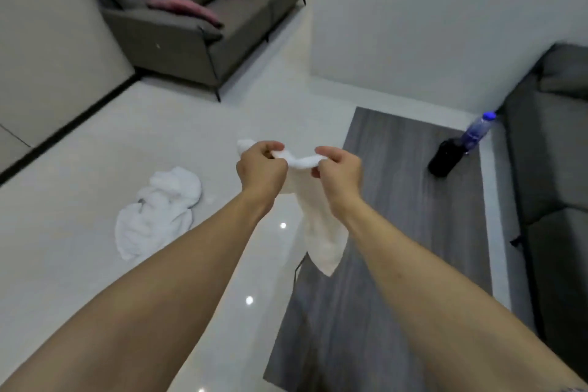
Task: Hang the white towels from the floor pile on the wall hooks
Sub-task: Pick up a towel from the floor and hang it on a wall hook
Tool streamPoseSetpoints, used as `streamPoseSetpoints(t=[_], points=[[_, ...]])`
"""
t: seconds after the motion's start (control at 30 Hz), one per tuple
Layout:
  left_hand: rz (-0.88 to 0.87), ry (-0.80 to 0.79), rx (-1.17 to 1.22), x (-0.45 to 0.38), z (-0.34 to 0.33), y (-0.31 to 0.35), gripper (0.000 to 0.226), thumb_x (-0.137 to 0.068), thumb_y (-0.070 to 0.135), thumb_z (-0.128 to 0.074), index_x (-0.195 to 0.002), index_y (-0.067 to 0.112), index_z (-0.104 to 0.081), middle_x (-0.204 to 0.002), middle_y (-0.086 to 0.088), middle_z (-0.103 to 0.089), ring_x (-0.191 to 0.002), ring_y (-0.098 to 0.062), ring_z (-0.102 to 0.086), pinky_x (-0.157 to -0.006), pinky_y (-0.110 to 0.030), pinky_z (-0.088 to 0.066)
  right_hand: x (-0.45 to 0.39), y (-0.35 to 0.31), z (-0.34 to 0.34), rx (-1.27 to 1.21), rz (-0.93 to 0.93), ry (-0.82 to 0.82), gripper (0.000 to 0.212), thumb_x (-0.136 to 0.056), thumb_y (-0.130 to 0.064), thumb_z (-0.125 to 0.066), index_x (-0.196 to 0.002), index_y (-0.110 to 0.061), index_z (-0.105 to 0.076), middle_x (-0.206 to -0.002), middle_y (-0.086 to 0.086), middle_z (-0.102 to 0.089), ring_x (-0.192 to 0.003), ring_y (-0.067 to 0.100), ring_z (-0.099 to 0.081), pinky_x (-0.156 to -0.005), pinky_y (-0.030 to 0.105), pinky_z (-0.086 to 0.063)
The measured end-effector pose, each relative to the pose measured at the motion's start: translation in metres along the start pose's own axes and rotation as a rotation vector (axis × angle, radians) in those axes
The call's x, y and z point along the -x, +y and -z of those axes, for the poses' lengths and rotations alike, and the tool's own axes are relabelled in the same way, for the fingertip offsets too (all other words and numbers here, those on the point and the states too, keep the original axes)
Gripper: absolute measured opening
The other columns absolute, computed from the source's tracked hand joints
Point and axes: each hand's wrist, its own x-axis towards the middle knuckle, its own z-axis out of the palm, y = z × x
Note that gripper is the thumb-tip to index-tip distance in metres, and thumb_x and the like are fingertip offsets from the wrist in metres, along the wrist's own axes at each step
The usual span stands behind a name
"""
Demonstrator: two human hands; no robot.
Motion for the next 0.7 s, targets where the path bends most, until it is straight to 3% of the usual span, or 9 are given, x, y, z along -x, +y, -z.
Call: streamPoseSetpoints(t=[0.07, 0.17, 0.23, 0.37, 0.47, 0.6, 0.7], points=[[-0.132, 0.057, -0.099, -0.002, 0.062, 0.023, 0.032, -0.076, 0.005, -0.060, -0.094, 0.030, -0.067, -0.101, 0.005, -0.065, -0.094, -0.012, -0.061, -0.079, -0.026, -0.053, 0.025, -0.038, -0.032, 0.142, 0.159, -0.104, 0.037, -0.075, -0.010, -0.055, -0.106, -0.022, -0.072, -0.104, -0.005, -0.070, -0.096, 0.014, -0.067, -0.087, 0.032, -0.057], [-0.289, 0.198, -0.202, 0.005, 0.168, 0.044, 0.017, -0.076, 0.016, -0.073, -0.089, 0.025, -0.067, -0.086, 0.006, -0.065, -0.086, -0.013, -0.061, -0.077, -0.029, -0.053, 0.073, -0.089, -0.091, 0.340, 0.399, -0.209, 0.018, -0.083, -0.013, -0.064, -0.095, -0.022, -0.072, -0.090, -0.006, -0.067, -0.084, 0.010, -0.062, -0.066, 0.017, -0.045], [-0.349, 0.287, -0.266, 0.013, 0.242, 0.049, 0.008, -0.079, 0.026, -0.074, -0.082, 0.026, -0.066, -0.080, 0.008, -0.064, -0.082, -0.014, -0.061, -0.074, -0.029, -0.052, 0.113, -0.120, -0.135, 0.418, 0.540, -0.268, 0.009, -0.088, -0.022, -0.067, -0.094, -0.019, -0.073, -0.085, -0.006, -0.067, -0.080, 0.010, -0.060, -0.068, 0.019, -0.043], [-0.416, 0.444, -0.377, 0.037, 0.389, 0.052, 0.012, -0.084, 0.034, -0.070, -0.076, 0.027, -0.065, -0.088, -0.001, -0.064, -0.083, -0.019, -0.060, -0.069, -0.026, -0.042, 0.189, -0.167, -0.230, 0.532, 0.771, -0.394, 0.017, -0.094, -0.030, -0.061, -0.090, -0.017, -0.071, -0.080, -0.002, -0.061, -0.081, 0.017, -0.058, -0.071, 0.025, -0.041], [-0.435, 0.566, -0.455, 0.070, 0.492, 0.049, 0.017, -0.088, 0.034, -0.066, -0.082, 0.019, -0.071, -0.081, -0.003, -0.068, -0.083, -0.021, -0.059, -0.072, -0.029, -0.046, 0.251, -0.196, -0.305, 0.597, 0.970, -0.416, 0.019, -0.091, -0.036, -0.060, -0.087, -0.022, -0.072, -0.087, 0.003, -0.060, -0.088, 0.022, -0.059, -0.074, 0.029, -0.044], [-0.377, 0.790, -0.523, 0.120, 0.618, 0.033, 0.019, -0.088, 0.036, -0.064, -0.083, 0.019, -0.071, -0.076, 0.001, -0.066, -0.081, -0.022, -0.060, -0.066, -0.026, -0.040, 0.357, -0.218, -0.399, 0.534, 1.168, -0.470, 0.021, -0.093, -0.030, -0.060, -0.100, -0.017, -0.075, -0.098, 0.002, -0.046, -0.103, 0.025, -0.048, -0.082, 0.027, -0.035], [-0.321, 0.984, -0.616, 0.161, 0.708, 0.014, 0.016, -0.087, 0.039, -0.066, -0.087, 0.024, -0.073, -0.089, 0.002, -0.060, -0.089, -0.020, -0.055, -0.072, -0.025, -0.035, 0.439, -0.221, -0.470, 0.433, 1.196, -0.638, 0.019, -0.095, -0.023, -0.054, -0.091, -0.011, -0.068, -0.091, 0.005, -0.058, -0.097, 0.029, -0.054, -0.075, 0.029, -0.036]])
